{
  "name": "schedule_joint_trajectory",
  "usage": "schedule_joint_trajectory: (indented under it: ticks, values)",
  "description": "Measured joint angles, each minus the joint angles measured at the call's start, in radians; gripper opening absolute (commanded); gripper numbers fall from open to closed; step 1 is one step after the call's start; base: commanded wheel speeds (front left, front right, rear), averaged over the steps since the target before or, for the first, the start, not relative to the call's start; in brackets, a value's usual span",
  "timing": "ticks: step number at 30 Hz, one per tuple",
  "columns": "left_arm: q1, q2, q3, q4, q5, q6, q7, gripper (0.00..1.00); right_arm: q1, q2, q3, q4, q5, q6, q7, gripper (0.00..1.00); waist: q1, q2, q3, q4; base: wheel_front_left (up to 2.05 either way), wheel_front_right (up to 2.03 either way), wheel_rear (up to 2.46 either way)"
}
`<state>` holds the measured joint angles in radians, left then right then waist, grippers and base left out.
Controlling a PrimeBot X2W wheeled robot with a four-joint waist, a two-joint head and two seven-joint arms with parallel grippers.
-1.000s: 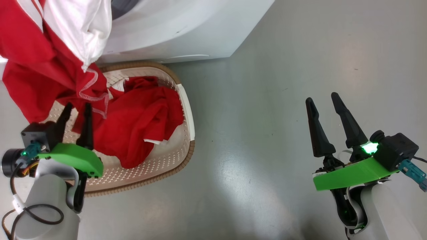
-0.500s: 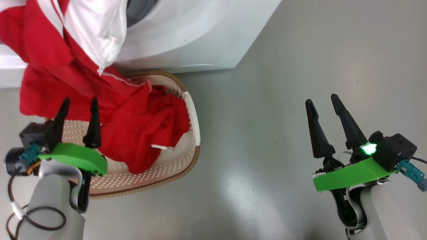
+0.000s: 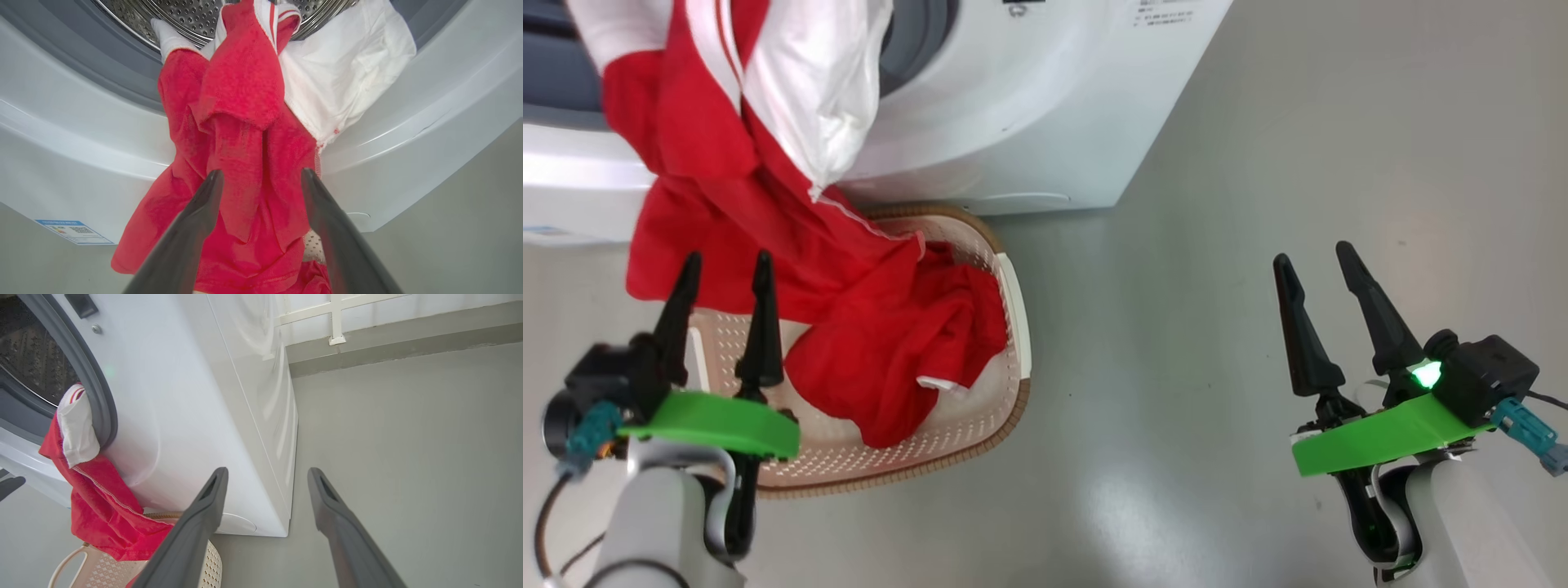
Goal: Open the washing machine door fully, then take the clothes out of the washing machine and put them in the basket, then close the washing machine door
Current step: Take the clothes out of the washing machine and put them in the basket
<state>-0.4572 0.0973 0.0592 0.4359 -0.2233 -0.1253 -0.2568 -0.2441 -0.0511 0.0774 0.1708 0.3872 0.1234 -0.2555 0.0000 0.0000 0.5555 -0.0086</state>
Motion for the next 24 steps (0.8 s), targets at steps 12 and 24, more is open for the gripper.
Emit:
schedule_joint_trajectory:
  ticks: [12,24]
  values:
    - [0.144,-0.009,0.003,-0.169,-0.002,0.0,0.0,1.0,0.049,0.0,-0.003,0.008,-0.019,0.0,0.0,1.0,0.0,0.0,-0.074,0.01,0.0,0.0,0.0]
    - [0.273,-0.018,0.003,-0.258,-0.001,0.0,0.0,1.0,0.113,0.0,-0.01,0.021,-0.019,0.0,0.0,1.0,0.0,0.0,-0.157,0.014,0.0,0.0,0.0]
